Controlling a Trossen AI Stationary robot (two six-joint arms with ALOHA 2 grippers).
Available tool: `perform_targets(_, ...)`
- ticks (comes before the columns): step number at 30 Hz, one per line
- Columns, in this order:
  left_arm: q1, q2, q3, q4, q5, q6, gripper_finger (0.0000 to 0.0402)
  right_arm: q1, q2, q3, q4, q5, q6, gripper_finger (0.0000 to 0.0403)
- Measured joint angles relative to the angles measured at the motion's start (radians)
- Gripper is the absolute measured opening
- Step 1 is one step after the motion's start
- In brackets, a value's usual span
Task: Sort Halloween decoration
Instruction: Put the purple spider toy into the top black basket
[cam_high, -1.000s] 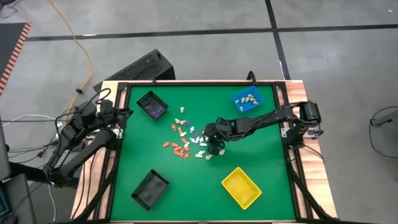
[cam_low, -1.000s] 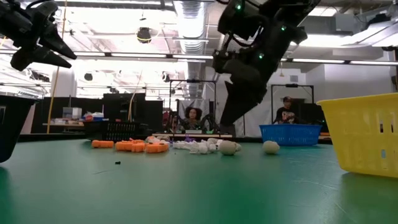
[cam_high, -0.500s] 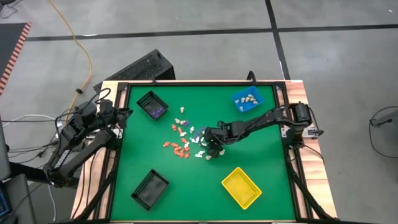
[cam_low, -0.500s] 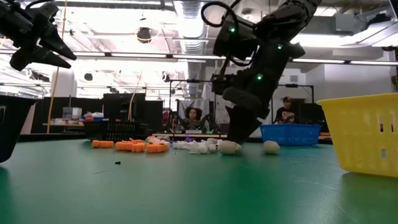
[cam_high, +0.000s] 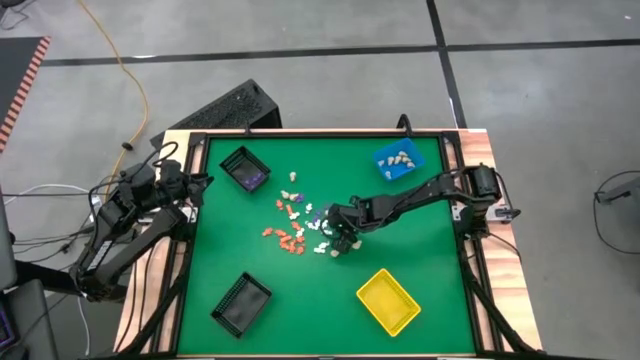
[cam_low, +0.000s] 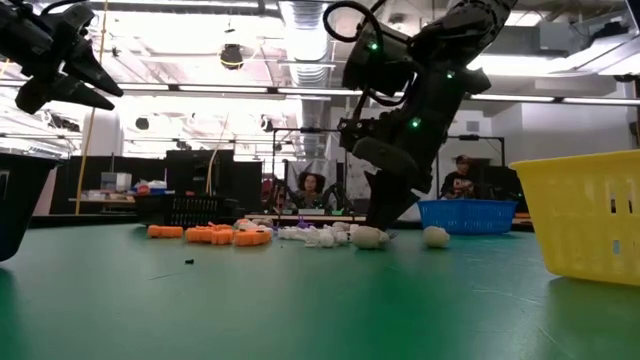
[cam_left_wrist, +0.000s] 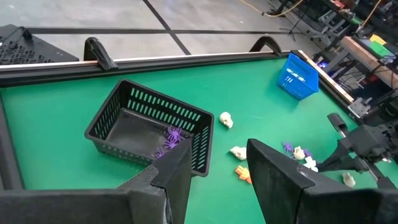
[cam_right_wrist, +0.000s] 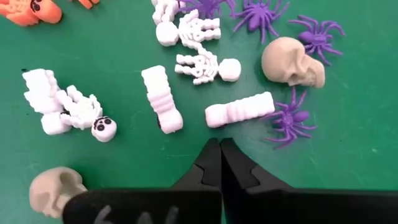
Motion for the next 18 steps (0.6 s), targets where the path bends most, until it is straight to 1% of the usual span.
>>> perform_targets(5,0.000,0.000,0.000,0.000,0.000,0.000,0.0143,0.003,-0.026,-0.001,-0.024,0.008,0.014,0.0014)
perform_targets(11,0.000,0.000,0.000,0.000,0.000,-0.001,0.0143,-0.012,-0.112,0.048,-0.046,0.008,0.005,0.0014)
perform_targets(15,0.000,0.000,0.000,0.000,0.000,0.000,0.0143,-0.043,-0.138,0.088,-0.010,0.009,-0.023,0.0014)
perform_targets(18,0.000,0.000,0.000,0.000,-0.001,0.000,0.0143,-0.064,-0.134,0.123,0.079,0.005,-0.077,0.0014)
